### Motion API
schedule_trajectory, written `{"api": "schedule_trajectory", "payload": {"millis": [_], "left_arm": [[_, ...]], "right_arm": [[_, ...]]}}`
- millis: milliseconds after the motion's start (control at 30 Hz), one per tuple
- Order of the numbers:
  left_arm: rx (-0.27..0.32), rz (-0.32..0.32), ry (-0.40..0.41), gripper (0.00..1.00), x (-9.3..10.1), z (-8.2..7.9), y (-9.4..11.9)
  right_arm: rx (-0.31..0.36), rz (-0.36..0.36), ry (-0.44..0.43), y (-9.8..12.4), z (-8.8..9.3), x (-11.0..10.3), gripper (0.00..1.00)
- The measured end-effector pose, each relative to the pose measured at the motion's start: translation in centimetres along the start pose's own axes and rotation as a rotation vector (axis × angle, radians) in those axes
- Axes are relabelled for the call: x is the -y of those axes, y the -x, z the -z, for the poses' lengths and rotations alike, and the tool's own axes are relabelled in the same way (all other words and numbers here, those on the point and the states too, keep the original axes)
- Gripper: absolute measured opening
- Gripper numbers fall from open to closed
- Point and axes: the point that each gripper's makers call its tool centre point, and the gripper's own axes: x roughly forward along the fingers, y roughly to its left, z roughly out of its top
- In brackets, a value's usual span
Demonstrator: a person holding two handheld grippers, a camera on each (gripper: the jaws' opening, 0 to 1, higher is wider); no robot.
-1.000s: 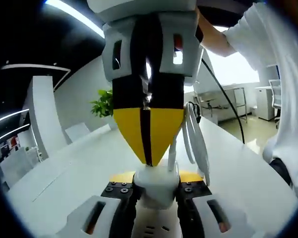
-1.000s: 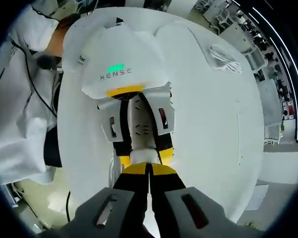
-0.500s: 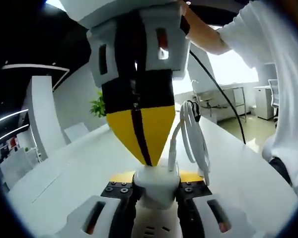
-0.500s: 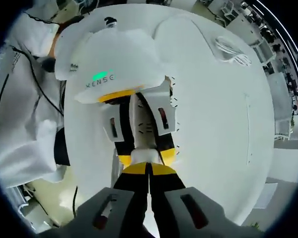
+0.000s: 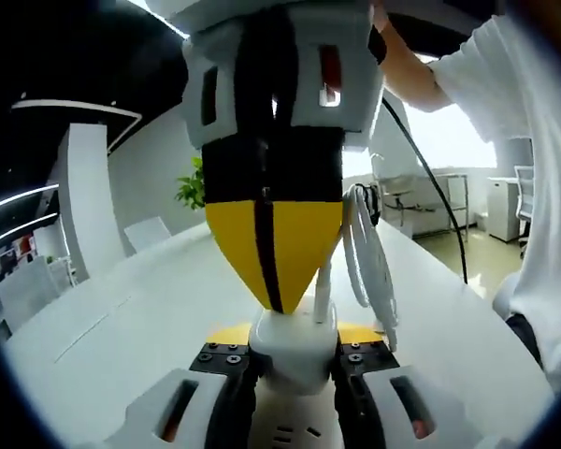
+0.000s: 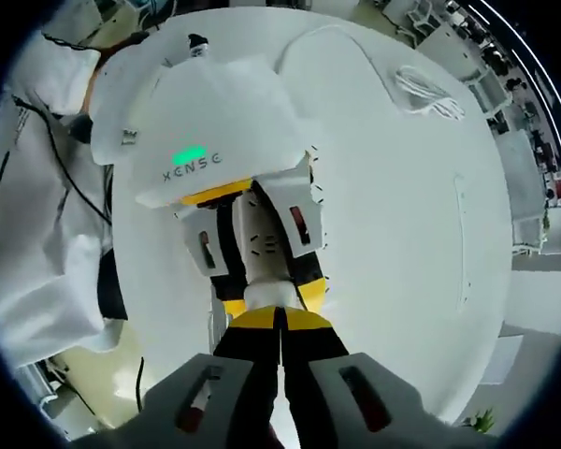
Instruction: Straighten the power strip on the desk, plug the charger into it
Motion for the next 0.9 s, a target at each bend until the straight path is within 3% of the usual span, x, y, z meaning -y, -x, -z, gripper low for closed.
{"api": "schedule_trajectory", "payload": {"millis": [233,367,500,900], "left_arm": [[-0.003,0.001,-0.010,0.32,0.1,0.1,0.0],[-0.015,0.004,0.074,0.33,-0.2,0.2,-0.2],[-0.023,-0.001,0.036,0.33,0.0,0.4,-0.3],[-0.021,0.001,-0.016,0.33,0.4,0.4,-0.3]], "right_arm": [[0.017,0.013,-0.002,0.0,0.0,-0.2,0.00],[0.033,-0.038,-0.057,-0.2,-0.2,0.6,0.00],[0.035,-0.005,-0.015,-0.3,-0.5,0.4,0.00],[0.036,-0.021,0.009,0.0,0.1,0.0,0.00]]}}
